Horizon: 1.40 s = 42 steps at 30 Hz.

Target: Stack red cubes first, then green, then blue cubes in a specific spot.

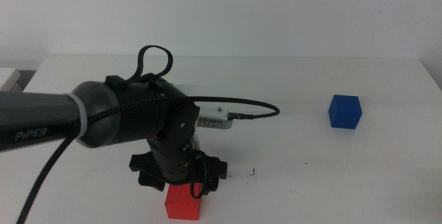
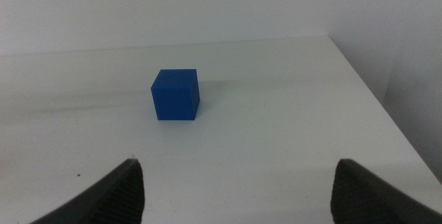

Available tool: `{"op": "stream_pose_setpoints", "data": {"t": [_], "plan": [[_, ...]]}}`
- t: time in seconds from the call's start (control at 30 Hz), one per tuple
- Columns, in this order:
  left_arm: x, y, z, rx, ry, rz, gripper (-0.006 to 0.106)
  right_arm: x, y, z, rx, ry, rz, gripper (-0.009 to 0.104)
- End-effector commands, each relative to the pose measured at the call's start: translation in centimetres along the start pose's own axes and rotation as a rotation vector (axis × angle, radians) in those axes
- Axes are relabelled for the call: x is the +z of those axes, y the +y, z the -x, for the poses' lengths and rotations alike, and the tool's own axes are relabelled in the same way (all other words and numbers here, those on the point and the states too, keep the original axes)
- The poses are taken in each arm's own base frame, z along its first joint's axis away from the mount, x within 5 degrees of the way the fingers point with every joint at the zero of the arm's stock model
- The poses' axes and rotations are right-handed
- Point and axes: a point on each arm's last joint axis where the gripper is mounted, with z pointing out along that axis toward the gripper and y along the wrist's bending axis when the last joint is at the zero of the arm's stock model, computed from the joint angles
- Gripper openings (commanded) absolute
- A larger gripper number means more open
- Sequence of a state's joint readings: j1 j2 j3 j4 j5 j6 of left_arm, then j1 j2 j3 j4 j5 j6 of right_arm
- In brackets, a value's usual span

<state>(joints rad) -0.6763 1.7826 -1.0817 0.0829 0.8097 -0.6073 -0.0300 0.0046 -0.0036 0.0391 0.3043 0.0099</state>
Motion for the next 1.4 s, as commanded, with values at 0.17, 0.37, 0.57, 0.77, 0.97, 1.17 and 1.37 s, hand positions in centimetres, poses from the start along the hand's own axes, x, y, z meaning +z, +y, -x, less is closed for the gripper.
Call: {"op": "stream_pose_setpoints", "data": {"t": [0.17,0.37,0.57,0.77,0.97,1.17,1.37], "plan": [[-0.2,-0.5,-0.1,-0.032,0.016,-0.038,0.046,0.0,0.0,0.0,-0.005,-0.013,-0.006,0.088],[-1.3,-0.9,0.3,-0.051,0.02,-0.064,0.01,0.0,0.0,0.0,-0.005,-0.013,-0.006,0.088],[-5.3,-4.0,4.5,0.001,-0.04,-0.012,0.005,0.0,0.0,0.0,-0.005,-0.013,-0.006,0.088],[-3.4,-7.2,8.4,-0.018,-0.029,-0.045,0.005,0.0,0.0,0.0,-0.005,-0.013,-0.006,0.088],[0.0,-8.3,9.4,-0.025,-0.008,-0.047,0.005,0.0,0.0,0.0,-0.005,-0.013,-0.006,0.088],[1.1,-8.6,9.5,-0.036,-0.009,-0.064,0.006,0.0,0.0,0.0,-0.005,-0.013,-0.006,0.088],[1.1,-8.4,9.4,-0.042,-0.004,-0.044,0.036,0.0,0.0,0.0,-0.005,-0.013,-0.006,0.088]]}}
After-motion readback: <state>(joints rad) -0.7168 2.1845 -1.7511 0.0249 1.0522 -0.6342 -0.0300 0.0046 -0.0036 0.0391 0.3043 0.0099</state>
